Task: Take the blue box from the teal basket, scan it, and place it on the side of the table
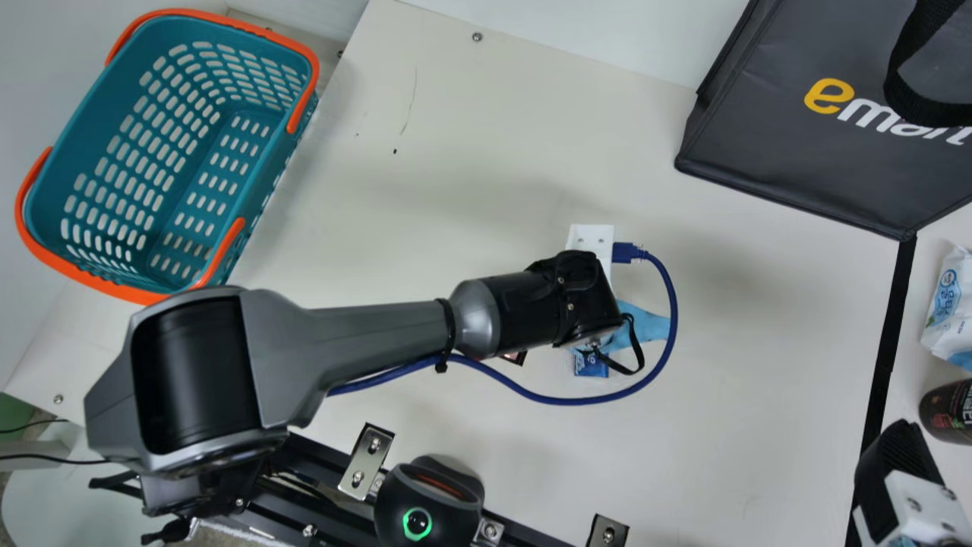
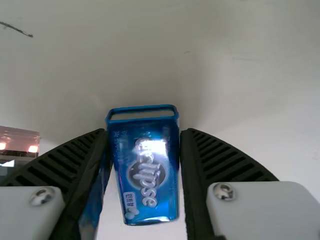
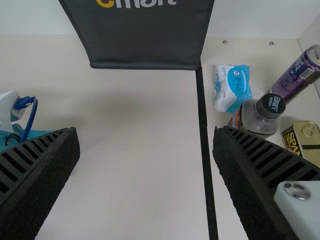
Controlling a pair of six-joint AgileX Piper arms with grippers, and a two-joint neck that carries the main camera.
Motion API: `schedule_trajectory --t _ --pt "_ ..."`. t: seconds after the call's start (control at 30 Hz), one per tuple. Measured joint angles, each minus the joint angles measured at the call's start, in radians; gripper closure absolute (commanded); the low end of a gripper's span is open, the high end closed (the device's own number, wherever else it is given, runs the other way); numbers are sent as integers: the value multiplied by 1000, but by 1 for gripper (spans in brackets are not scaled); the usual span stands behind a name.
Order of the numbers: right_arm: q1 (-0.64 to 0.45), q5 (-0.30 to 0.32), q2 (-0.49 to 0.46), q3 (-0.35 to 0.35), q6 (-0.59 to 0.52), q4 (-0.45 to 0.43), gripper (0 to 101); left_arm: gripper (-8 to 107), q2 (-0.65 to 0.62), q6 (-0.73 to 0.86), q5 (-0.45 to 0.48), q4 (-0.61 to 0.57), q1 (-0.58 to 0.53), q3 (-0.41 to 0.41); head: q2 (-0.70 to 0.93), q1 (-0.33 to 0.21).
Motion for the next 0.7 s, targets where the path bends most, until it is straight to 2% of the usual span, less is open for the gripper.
schedule_trajectory --t 0.33,0.53,0.7 --pt "0 0 0 0 0 0 6 10 -52 58 -71 -74 22 60 0 0" --pt "0 0 0 0 0 0 6 9 -144 195 -130 -180 54 143 0 0" --pt "0 0 0 0 0 0 6 9 -261 384 -175 -318 103 246 0 0"
